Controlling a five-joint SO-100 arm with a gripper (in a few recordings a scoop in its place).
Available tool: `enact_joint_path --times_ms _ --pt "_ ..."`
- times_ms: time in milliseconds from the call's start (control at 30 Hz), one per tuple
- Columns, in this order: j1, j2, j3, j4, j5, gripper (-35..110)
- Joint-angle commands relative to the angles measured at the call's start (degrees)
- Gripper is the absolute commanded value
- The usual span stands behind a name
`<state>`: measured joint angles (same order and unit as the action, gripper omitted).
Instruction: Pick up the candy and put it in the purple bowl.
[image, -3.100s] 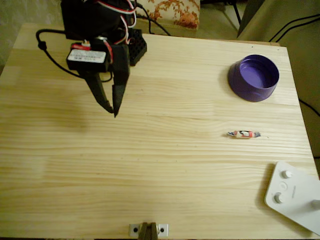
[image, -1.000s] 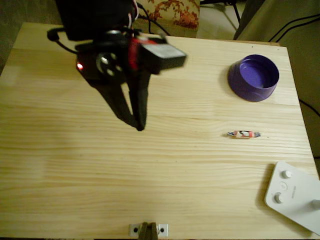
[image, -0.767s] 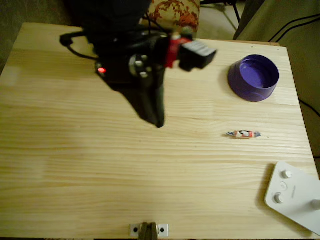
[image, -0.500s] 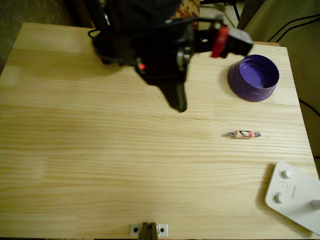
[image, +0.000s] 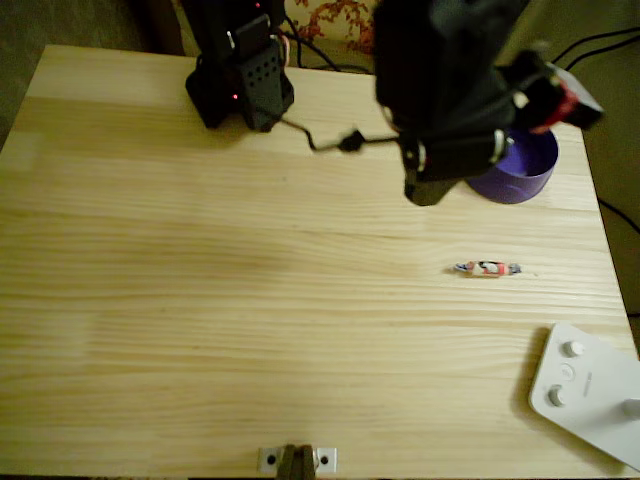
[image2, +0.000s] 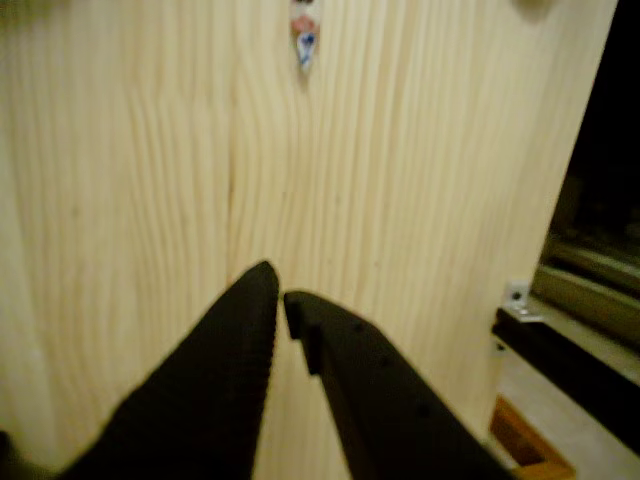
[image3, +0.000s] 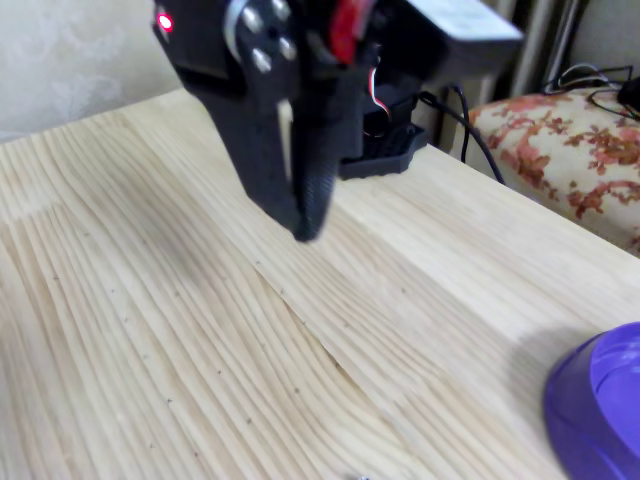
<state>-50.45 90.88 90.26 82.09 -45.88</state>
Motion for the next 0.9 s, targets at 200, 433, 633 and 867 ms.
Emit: enact_joint_path --times_ms 200,433,633,867 --pt "-4.8 -5.4 -16.4 -2.0 19.7 0" --pt "-9.2 -5.8 -16.9 -8.0 31.3 0" --pt "-13.4 -11.5 -18.9 -10.5 32.9 0" --pt "-13.6 -17.3 -21.2 -14.7 29.4 0"
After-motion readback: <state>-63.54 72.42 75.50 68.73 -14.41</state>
